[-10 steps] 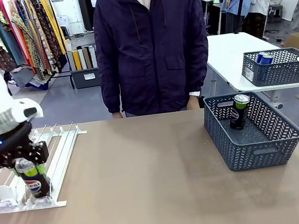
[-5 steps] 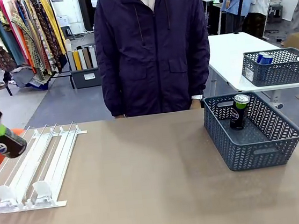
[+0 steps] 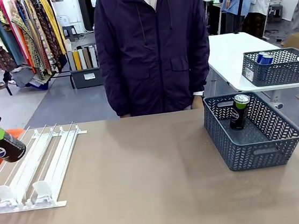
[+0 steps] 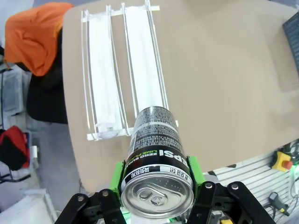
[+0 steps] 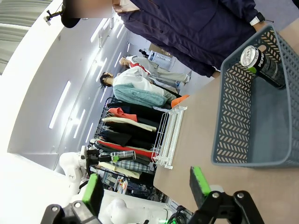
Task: Retrieve and store the cans from the dispenser.
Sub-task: Pick up one can from the Automatic Can Dispenser and place it in the middle of the table.
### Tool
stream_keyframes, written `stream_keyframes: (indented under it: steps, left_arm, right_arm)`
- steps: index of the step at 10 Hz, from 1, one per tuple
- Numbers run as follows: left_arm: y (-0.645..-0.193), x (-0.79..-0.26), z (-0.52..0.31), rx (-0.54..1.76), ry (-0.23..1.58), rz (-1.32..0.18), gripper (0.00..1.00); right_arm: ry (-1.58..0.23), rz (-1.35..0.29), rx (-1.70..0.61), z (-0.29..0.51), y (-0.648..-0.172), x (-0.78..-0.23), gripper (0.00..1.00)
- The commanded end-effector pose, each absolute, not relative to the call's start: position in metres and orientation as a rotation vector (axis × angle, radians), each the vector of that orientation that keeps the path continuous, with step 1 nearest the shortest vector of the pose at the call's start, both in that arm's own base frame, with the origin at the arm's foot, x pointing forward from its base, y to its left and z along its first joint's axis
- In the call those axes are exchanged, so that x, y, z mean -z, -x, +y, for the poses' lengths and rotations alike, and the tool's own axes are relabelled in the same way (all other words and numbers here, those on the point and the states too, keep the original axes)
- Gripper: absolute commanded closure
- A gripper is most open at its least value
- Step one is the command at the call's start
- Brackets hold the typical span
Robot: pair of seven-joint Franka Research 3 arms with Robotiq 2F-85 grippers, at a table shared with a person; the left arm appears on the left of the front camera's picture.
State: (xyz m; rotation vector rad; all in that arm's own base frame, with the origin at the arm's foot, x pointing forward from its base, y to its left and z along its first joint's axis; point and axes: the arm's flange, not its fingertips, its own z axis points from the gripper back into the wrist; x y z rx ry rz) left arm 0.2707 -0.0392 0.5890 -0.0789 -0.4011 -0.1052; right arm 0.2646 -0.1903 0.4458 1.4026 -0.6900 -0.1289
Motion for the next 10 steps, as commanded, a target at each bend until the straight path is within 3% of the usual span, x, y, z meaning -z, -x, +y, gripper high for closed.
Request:
stream_keyframes:
  steps: [1, 5, 10]
  left_arm:
    - [-0.269, -0.59, -0.038, 0.103, 0.082, -0.406, 1.0]
    - [-0.332, -0.595, -0.167, 0.302, 0.11, -0.322, 1.0]
    - [-0.373, -0.493, -0.394, 0.612, -0.046, -0.213, 1.0]
  right_arm:
    - [-1.421, -0.715, 0.133, -0.19, -0.268, -0.451, 0.0]
    - [-1.421, -0.715, 0.133, -0.19, -0.268, -0.451, 0.0]
    - [-1.421, -0.715, 0.133, -0.19, -0.268, -0.451, 0.0]
